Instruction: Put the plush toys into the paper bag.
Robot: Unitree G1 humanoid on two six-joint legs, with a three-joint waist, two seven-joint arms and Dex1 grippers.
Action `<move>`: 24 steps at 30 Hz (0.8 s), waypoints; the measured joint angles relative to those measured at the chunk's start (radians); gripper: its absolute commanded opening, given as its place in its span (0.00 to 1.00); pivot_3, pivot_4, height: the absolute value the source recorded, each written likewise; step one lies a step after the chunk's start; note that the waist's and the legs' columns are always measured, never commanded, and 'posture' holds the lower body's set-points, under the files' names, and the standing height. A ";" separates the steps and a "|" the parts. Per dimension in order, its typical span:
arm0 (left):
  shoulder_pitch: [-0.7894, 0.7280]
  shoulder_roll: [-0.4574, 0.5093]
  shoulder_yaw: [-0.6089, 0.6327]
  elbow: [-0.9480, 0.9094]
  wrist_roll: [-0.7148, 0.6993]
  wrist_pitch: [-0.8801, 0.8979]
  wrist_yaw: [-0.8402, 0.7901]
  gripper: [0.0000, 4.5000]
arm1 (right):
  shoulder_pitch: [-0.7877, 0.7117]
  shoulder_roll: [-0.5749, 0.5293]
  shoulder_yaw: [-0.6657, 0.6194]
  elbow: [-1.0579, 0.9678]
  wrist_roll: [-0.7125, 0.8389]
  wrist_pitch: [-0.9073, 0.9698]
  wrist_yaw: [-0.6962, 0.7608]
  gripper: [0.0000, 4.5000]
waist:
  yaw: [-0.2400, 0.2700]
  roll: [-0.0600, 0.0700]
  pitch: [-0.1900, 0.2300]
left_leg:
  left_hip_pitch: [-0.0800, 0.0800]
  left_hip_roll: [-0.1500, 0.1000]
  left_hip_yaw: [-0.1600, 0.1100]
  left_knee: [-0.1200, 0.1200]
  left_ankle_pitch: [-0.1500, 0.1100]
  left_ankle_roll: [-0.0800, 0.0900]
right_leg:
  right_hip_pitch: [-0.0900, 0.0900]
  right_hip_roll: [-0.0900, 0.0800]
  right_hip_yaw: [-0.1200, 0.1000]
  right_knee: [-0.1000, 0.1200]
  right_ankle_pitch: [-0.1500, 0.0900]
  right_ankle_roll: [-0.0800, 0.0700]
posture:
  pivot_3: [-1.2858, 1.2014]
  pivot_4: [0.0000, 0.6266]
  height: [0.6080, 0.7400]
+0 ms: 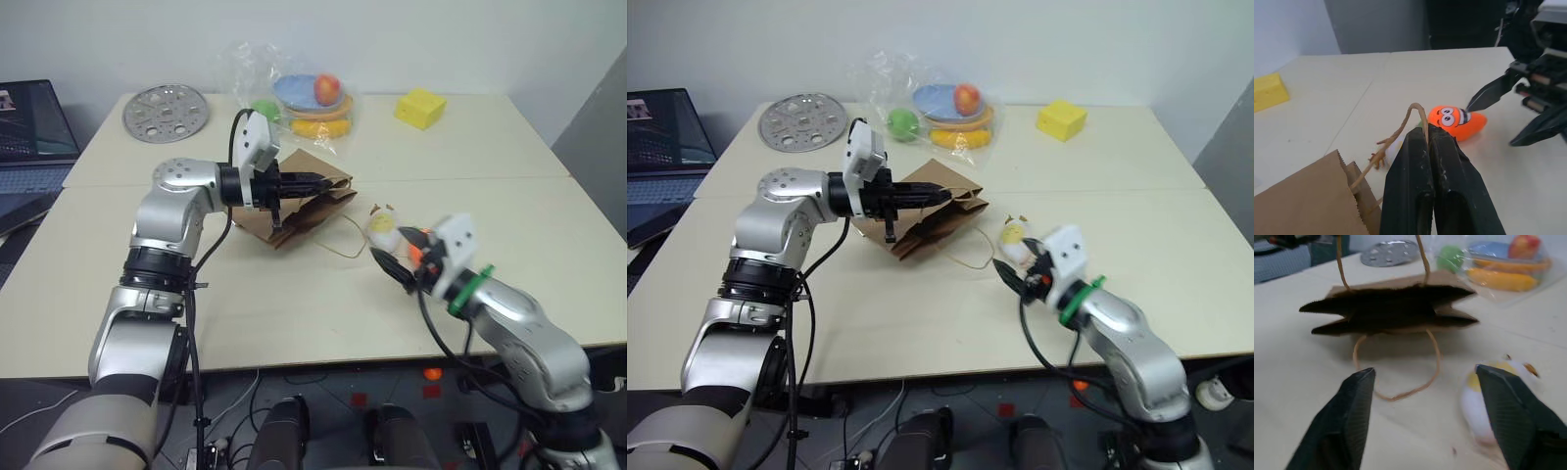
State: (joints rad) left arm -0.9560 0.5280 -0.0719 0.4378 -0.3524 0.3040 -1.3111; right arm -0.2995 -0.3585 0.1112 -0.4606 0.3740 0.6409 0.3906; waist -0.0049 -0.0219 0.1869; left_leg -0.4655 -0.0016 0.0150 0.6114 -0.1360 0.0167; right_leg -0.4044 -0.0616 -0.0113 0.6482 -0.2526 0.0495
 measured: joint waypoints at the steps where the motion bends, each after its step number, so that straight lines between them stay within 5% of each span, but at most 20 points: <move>1: -0.001 0.002 0.000 0.008 0.000 0.003 -0.009 0.00 | -0.028 0.021 0.012 0.029 -0.009 -0.006 -0.001 0.47 | 0.000 0.000 0.000 | 0.000 0.000 0.000 0.000 0.000 0.000 | 0.000 0.001 0.000 0.000 0.000 0.000 | 0.52 0.24 1.00; 7: -0.016 0.006 0.006 0.037 -0.001 0.016 -0.018 0.00 | -0.217 0.139 0.064 0.262 -0.078 -0.048 -0.017 0.01 | 0.002 0.000 0.000 | -0.001 0.001 0.000 0.000 0.000 0.000 | 0.000 0.002 0.001 0.000 0.000 0.000 | 0.52 0.24 1.00; 11: -0.021 -0.004 0.015 0.037 -0.001 0.016 -0.009 0.00 | -0.283 0.211 0.090 0.379 -0.098 -0.101 0.001 0.01 | 0.002 0.000 0.000 | 0.000 0.001 0.000 0.000 0.000 0.000 | 0.000 0.003 0.001 0.002 0.000 0.000 | 0.52 0.24 1.00; 18: -0.016 -0.002 0.026 -0.001 -0.002 0.023 -0.003 0.00 | -0.440 0.379 0.116 0.972 -0.218 -0.373 -0.007 0.01 | -0.009 0.000 0.000 | 0.000 0.006 0.000 0.001 0.002 -0.003 | -0.001 0.007 0.002 0.004 0.001 -0.001 | 0.52 0.24 1.00; 24: 0.025 0.041 0.069 -0.080 -0.037 0.080 0.014 0.00 | -0.563 0.445 0.084 1.292 -0.287 -0.492 -0.100 0.01 | -0.020 0.000 0.000 | 0.004 0.007 0.001 0.000 0.002 -0.004 | -0.002 0.007 0.002 0.012 0.000 -0.003 | 0.52 0.24 1.00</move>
State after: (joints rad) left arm -0.9309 0.5687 -0.0031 0.3577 -0.3896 0.3835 -1.2969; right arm -0.8628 0.0870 0.1952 0.8318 0.0871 0.1488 0.2902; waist -0.0249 -0.0219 0.1870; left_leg -0.4614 0.0051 0.0157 0.6117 -0.1335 0.0125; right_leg -0.4061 -0.0545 -0.0092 0.6603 -0.2521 0.0465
